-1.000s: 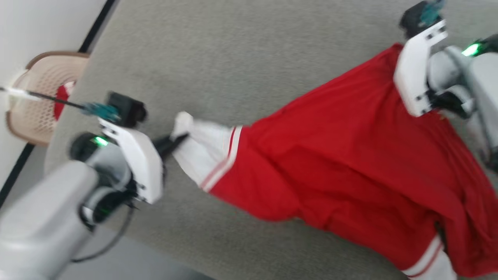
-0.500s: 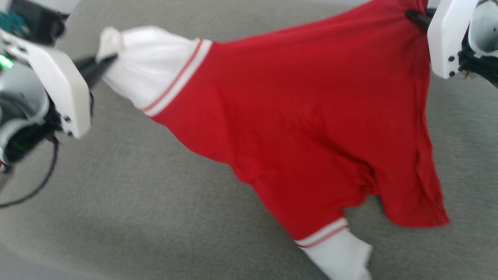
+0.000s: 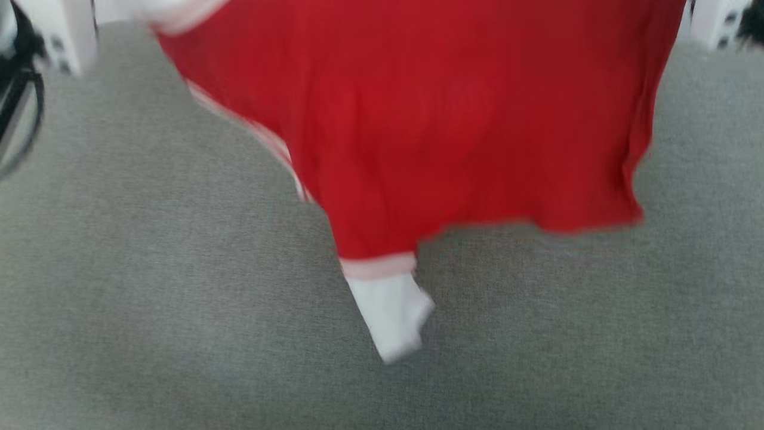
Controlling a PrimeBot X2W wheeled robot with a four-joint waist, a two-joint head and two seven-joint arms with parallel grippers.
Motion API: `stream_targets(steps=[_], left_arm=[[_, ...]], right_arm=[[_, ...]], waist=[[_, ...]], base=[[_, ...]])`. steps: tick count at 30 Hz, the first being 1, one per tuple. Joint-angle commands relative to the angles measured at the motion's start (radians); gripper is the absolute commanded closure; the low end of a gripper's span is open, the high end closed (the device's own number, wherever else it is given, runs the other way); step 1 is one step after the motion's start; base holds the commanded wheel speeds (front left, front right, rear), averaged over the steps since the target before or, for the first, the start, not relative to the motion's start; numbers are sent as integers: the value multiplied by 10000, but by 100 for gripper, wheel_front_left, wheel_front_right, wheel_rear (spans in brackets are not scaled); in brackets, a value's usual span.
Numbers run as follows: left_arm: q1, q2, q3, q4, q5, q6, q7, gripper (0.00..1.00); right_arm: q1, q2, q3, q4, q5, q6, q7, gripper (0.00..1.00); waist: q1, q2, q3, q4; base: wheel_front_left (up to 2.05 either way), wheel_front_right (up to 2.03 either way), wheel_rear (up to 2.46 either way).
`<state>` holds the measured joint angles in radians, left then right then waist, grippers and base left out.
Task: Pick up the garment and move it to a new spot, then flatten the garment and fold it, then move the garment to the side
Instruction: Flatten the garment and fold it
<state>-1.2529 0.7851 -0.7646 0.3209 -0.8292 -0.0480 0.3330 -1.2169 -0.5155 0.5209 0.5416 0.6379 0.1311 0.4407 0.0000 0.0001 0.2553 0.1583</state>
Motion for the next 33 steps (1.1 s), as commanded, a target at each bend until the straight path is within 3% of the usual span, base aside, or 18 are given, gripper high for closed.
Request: stream_targets(steps=[1,10,14,18,22,33], left_arm=[[-570,-249,56,500,481,-20,-633,100],[-3322,-1402,253,2987,2779,323,-4982,100],[-3654,-1730,151,3600,2954,-159,-5731,100],[-3073,-1744,-280,3775,2953,-581,-5838,100],[-1965,-1555,-879,3590,2182,-801,-5607,100],[1847,500,-2725,258,-928,-813,-3607,100]], right_arm=[[-254,296,-363,350,-571,-6,-414,100],[-1739,1782,-2529,1979,-3968,-6,-3991,100],[-1801,2165,-2723,2419,-4826,-6,-4898,100],[-1374,2343,-2412,2706,-4623,-6,-4820,100],[-462,2238,-1885,2641,-4043,-6,-4549,100],[3340,1448,-1669,503,-2097,-6,-3086,100]], waist=[[0,-1,218,-114],[0,-1,938,-319],[0,-1,974,-269],[0,-1,916,-211],[0,-1,804,-136],[0,-1,564,-50]], base=[[0,0,0],[0,0,0],[0,0,0],[0,0,0],[0,0,0],[0,0,0]])
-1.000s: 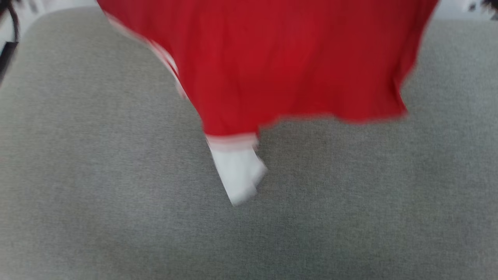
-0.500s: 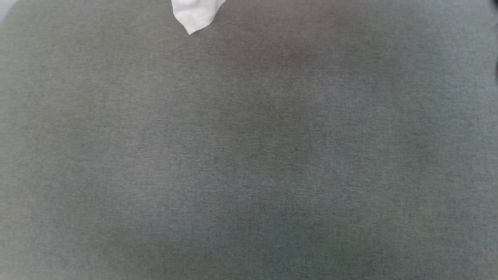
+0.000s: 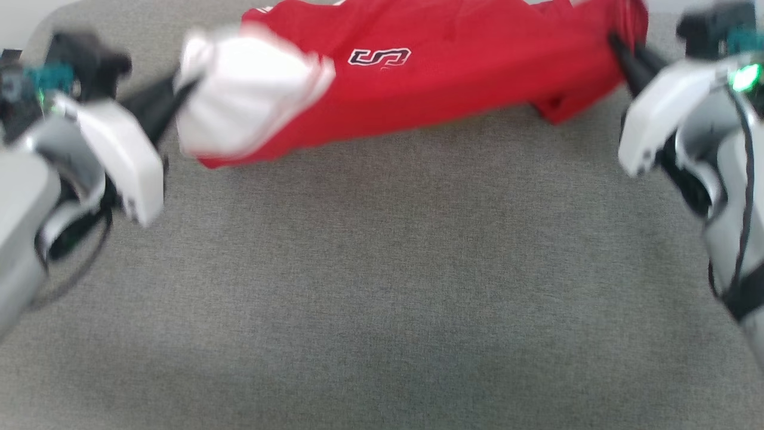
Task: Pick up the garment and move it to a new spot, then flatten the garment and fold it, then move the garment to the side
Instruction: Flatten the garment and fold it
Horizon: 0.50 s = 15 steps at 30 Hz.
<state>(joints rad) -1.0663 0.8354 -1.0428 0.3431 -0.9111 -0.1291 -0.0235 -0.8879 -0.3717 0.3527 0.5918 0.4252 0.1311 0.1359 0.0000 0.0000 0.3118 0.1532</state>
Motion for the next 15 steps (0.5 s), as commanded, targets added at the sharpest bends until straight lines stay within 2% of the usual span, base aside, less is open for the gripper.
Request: stream_targets(steps=[1,6,15], left_arm=[[313,141,16,-303,-363,8,153,100],[1827,1028,-171,-2110,-1359,726,734,100],[3855,2437,-572,-4927,-2458,2540,1309,100]], right_arm=[[397,-79,-80,-282,97,-6,97,100],[2291,-267,-509,-1799,562,-5,1019,100],[5430,-451,-1269,-4551,635,-5,2369,100]], waist=[[0,0,-24,3],[0,0,-136,-7],[0,0,-358,-120]], base=[[0,0,0],[0,0,0],[0,0,0]])
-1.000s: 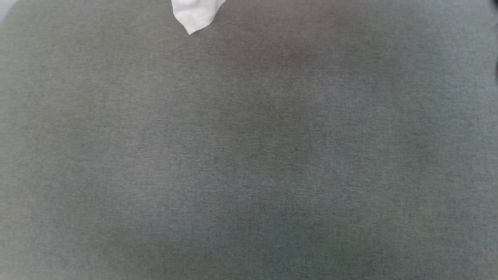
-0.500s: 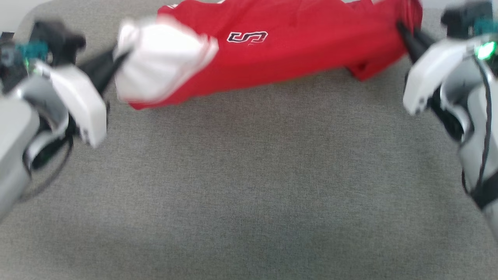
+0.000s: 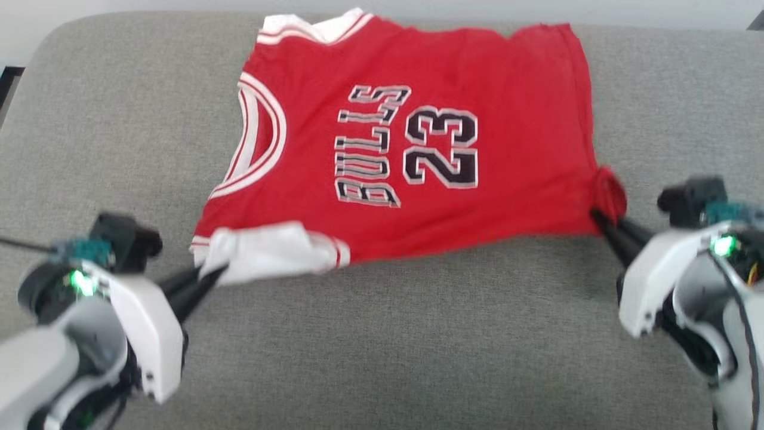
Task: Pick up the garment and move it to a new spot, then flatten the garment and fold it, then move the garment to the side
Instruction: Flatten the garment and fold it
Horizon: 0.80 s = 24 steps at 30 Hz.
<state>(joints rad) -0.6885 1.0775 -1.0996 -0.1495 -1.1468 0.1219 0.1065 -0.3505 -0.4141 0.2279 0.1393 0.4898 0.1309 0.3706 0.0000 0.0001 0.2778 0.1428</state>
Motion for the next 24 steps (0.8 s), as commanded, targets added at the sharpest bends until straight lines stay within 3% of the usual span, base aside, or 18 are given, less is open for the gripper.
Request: stream_targets(steps=[1,5,10,16,24], left_arm=[[277,122,-75,-249,-138,191,36,100],[974,368,-418,-773,-392,672,178,100],[1756,398,-839,-915,-786,969,326,100],[2255,413,-1055,-772,-938,1056,223,100],[1986,707,-733,-630,-1014,993,31,100]], right_arm=[[377,-60,-58,-286,-26,-4,171,100],[1450,-234,-136,-1168,45,-3,624,100],[2636,-574,-230,-1916,128,-4,963,100],[3579,-844,-156,-2378,267,-4,931,100],[3955,-525,-517,-2686,380,-4,636,100]], waist=[[0,-1,-44,-30],[0,-1,-132,-77],[0,-1,-177,-104],[0,-1,-151,-160],[0,-1,-70,-277]], base=[[0,0,0],[0,0,0],[0,0,0],[0,0,0],[0,0,0]])
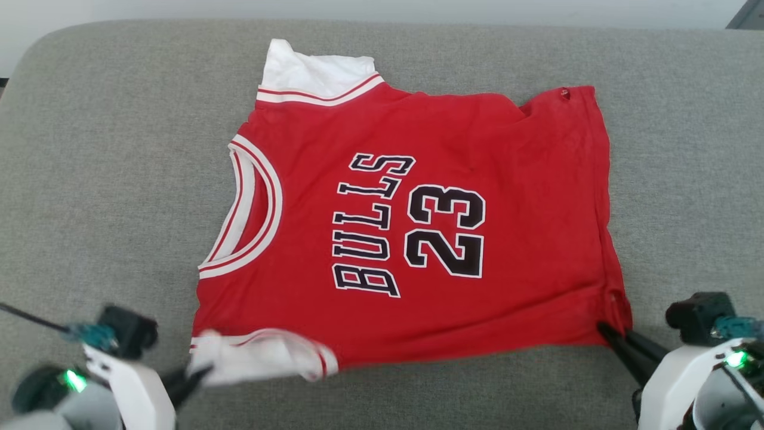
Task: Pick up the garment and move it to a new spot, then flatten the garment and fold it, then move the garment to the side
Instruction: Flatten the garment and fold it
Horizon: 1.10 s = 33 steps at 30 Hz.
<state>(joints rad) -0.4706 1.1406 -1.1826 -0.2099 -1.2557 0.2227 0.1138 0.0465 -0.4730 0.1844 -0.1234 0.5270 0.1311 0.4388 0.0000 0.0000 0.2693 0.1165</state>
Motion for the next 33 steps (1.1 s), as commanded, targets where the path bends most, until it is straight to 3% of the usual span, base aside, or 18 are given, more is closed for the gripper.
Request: stream_targets(steps=[1,7,12,17,24,25,29,33], left_arm=[[-339,200,189,-90,160,-5,-6,100],[-1462,894,770,-478,918,-21,255,100],[-2552,868,1145,-75,1672,-458,608,100],[-3664,262,1312,1036,2421,-1213,917,100],[-5190,-1319,1298,3782,3164,-2696,756,100],[-5190,-1319,1298,3782,3164,-2696,756,100],[-5784,-2291,1095,5482,3188,-3269,695,100],[-5978,-2739,885,6381,3021,-3442,798,100]], right_arm=[[-37,129,-201,-119,15,-6,-34,100],[-516,486,-787,-668,-341,-6,180,100],[-1340,847,-1110,-811,-728,-6,518,100],[-2440,1182,-1222,-468,-1212,-6,711,100],[-4108,1725,-1096,788,-1745,-6,762,100],[-4108,1725,-1096,788,-1745,-6,762,100],[-4969,1986,-849,1764,-1869,-6,740,100],[-5330,2137,-732,2388,-1919,-6,751,100]], waist=[[0,0,26,-12],[0,0,200,-88],[0,0,438,-223],[0,0,741,-360],[0,0,1329,-467],[0,0,1329,-467],[0,0,1659,-539],[0,0,1812,-579]], base=[[0,0,0],[0,0,0],[0,0,0],[0,0,0],[0,0,0],[0,0,0],[0,0,0],[0,0,0]])
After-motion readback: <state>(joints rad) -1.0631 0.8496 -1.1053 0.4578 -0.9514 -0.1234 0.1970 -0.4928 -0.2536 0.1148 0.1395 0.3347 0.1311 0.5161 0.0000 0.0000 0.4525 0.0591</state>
